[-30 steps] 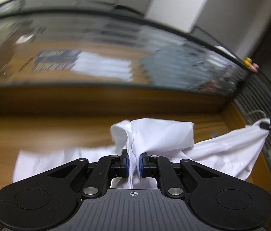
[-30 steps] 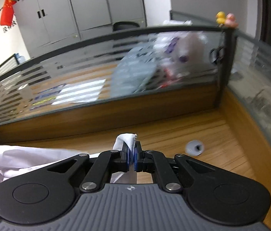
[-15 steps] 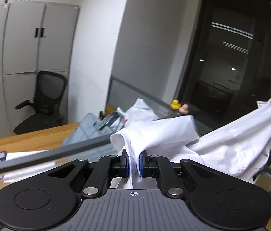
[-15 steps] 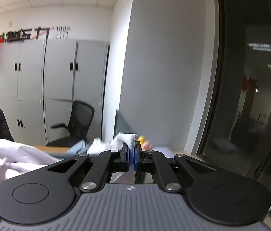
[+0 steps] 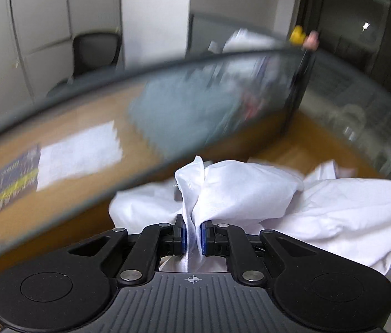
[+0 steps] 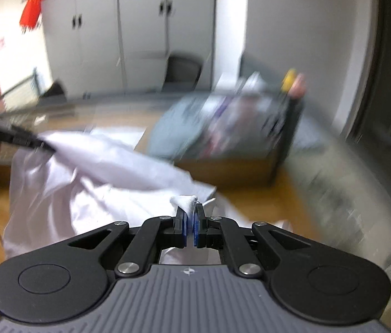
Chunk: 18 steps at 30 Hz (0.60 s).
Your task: Fold clothes
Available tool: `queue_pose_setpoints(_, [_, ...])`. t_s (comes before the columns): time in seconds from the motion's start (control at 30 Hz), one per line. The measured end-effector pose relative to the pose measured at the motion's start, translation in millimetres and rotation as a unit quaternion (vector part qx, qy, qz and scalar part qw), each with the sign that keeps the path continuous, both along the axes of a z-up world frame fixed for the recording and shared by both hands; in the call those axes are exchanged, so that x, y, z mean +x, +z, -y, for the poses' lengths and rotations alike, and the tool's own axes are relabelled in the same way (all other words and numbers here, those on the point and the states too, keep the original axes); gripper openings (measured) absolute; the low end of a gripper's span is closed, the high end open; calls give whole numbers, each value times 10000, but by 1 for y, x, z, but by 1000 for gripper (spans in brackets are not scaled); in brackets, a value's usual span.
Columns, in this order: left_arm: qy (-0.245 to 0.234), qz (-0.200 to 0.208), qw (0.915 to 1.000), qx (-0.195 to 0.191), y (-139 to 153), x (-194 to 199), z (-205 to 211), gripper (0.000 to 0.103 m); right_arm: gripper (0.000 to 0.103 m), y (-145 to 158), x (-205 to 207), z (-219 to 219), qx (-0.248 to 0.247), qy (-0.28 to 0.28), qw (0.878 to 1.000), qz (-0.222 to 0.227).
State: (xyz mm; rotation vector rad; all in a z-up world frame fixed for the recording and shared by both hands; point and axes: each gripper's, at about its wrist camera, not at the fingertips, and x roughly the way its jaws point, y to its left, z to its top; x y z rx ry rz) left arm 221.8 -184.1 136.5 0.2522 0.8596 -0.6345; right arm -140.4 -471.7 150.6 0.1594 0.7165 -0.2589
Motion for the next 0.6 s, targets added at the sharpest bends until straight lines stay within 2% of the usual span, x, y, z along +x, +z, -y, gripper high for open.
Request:
queue_pose_setpoints(0.2, [233, -550, 9966, 566, -73, -26, -57, 12, 5, -110, 18, -55, 436, 142, 9953, -856])
queue_pose_setpoints(0.33, [260, -656, 9948, 729, -103, -65, -82, 13, 5, -176, 23, -81, 526, 43, 9891, -1374])
queue_pose_setpoints(0.5, [344, -814, 9940, 649, -127, -97, -83, 13, 6, -229, 17, -105, 242, -177, 9834, -1791])
queue_pose_setpoints(0.6, [402, -982, 9934, 431, -131, -105, -70, 14, 7, -245, 24, -94, 150, -381, 9822, -1836])
